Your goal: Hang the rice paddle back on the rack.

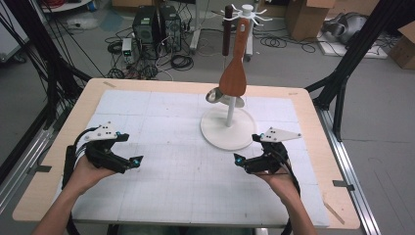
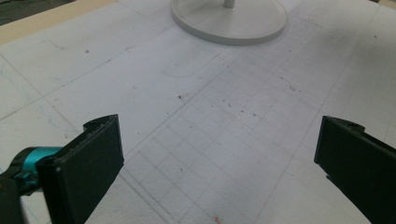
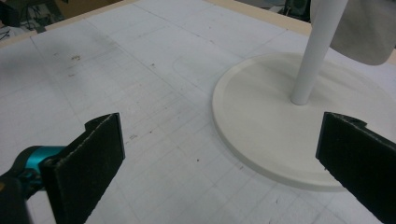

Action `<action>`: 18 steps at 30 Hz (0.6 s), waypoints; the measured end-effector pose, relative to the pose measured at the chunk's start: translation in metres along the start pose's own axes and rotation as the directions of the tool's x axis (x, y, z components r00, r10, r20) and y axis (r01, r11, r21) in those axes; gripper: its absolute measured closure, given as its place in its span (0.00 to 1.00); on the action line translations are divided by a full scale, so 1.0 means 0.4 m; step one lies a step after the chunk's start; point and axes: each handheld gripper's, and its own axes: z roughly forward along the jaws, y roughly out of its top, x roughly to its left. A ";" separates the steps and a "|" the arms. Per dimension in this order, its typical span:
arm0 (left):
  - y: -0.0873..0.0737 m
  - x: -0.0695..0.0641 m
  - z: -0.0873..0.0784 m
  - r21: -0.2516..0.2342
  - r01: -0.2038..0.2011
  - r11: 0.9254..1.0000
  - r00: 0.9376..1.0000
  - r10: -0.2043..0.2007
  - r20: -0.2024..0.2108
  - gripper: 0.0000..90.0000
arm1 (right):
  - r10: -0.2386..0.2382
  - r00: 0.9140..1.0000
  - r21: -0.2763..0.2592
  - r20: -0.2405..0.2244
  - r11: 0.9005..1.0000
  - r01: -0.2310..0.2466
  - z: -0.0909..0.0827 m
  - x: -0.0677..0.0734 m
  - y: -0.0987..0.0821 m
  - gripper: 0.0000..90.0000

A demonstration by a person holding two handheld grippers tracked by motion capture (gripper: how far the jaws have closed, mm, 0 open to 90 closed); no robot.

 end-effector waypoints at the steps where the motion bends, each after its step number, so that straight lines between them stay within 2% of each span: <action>1: 0.000 0.000 0.000 0.000 0.001 1.000 1.000 -0.001 0.000 0.02 | -0.006 1.000 -0.005 0.004 1.000 0.006 -0.003 0.000 -0.004 0.00; 18: -0.005 0.003 -0.002 -0.003 0.004 1.000 1.000 -0.004 -0.003 0.02 | 0.027 0.999 -0.015 0.022 1.000 -0.027 -0.043 0.002 -0.053 0.00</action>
